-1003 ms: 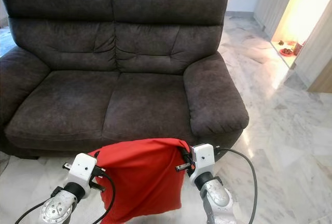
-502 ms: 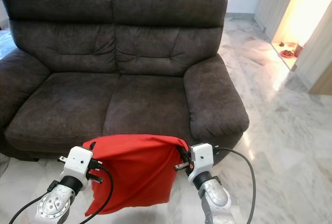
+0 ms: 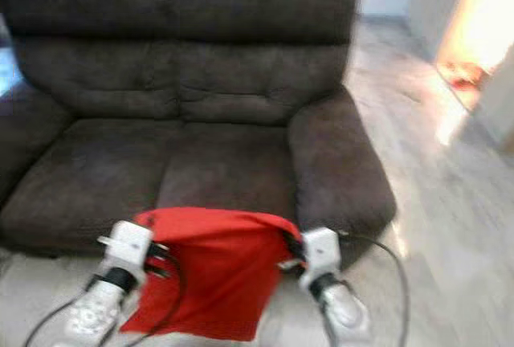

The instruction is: Move the pillow to the sofa from floor

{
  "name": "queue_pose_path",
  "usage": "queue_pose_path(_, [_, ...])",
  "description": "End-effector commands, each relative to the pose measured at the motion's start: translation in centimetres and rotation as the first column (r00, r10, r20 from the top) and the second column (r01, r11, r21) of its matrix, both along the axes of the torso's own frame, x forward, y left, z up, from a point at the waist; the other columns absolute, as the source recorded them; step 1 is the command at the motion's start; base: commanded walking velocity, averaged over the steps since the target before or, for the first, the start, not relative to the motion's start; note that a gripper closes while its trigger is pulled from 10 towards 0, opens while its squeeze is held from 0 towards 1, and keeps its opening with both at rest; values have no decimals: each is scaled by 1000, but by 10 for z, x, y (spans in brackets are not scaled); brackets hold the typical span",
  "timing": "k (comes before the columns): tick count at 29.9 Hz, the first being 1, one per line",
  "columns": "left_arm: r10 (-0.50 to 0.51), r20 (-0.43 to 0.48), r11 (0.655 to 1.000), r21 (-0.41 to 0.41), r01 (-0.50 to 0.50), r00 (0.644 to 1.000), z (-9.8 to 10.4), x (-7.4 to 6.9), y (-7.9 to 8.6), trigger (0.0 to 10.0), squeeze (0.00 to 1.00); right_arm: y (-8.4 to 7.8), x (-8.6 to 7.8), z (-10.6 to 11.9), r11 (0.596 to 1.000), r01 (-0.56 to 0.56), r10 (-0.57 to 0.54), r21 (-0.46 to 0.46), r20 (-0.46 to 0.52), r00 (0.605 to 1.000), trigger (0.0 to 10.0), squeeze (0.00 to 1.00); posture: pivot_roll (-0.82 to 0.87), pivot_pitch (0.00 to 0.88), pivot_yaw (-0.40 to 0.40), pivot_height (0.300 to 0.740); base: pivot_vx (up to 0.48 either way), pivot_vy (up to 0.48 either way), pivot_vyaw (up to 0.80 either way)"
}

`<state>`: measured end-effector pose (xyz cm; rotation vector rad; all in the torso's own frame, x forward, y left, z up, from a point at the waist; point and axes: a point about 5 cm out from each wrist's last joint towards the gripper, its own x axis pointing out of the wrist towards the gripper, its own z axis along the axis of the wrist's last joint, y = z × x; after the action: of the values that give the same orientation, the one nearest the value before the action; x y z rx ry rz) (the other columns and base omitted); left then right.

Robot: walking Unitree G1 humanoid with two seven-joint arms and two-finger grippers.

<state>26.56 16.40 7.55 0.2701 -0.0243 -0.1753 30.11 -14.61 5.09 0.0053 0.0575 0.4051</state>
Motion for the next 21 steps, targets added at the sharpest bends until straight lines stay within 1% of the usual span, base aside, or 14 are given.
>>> queue_pose_path(1, [35, 101, 999, 10, -36, 994, 19, 2, 13, 10000, 0, 10, 3, 8, 1000, -15, 14, 26, 44, 999, 10000, 0, 81, 95, -10, 740, 322, 0, 0])
queue_pose_path(3, [35, 101, 999, 9, -36, 994, 19, 2, 13, 10000, 0, 10, 3, 8, 1000, -13, 11, 29, 45, 999, 10000, 0, 81, 95, -11, 740, 287, 0, 0])
queue_pose_path(11, [9, 92, 1000, 5, -9, 996, 18, 2, 9, 10000, 0, 8, 4, 10, 999, -2, 1, 32, 50, 999, 10000, 0, 81, 96, -10, 740, 0, 0, 0])
queue_pose_path(13, [-9, 92, 1000, 4, 9, 996, 20, 2, 8, 10000, 0, 7, 6, 12, 999, 17, -20, 48, 55, 998, 10000, 0, 80, 95, -10, 740, 0, 0, 0])
queue_pose_path(15, [-14, 98, 1000, 12, 13, 995, 23, 2, 10, 10000, 0, 7, 7, 13, 998, 30, -33, 53, 57, 998, 10000, 0, 81, 92, -8, 740, 0, 0, 0])
queue_pose_path(16, [-11, 113, 1000, 28, 8, 994, 27, 3, 13, 10000, 0, 7, 8, 15, 997, 46, -50, 64, 60, 997, 10000, 0, 82, 91, -8, 740, 0, 0, 0])
queue_pose_path(21, [10, 136, 999, 35, -15, 991, 34, 3, 20, 10000, 0, 6, 8, 19, 995, 63, -69, 78, 79, 995, 10000, 0, 83, 89, -7, 740, 0, 0, 0])
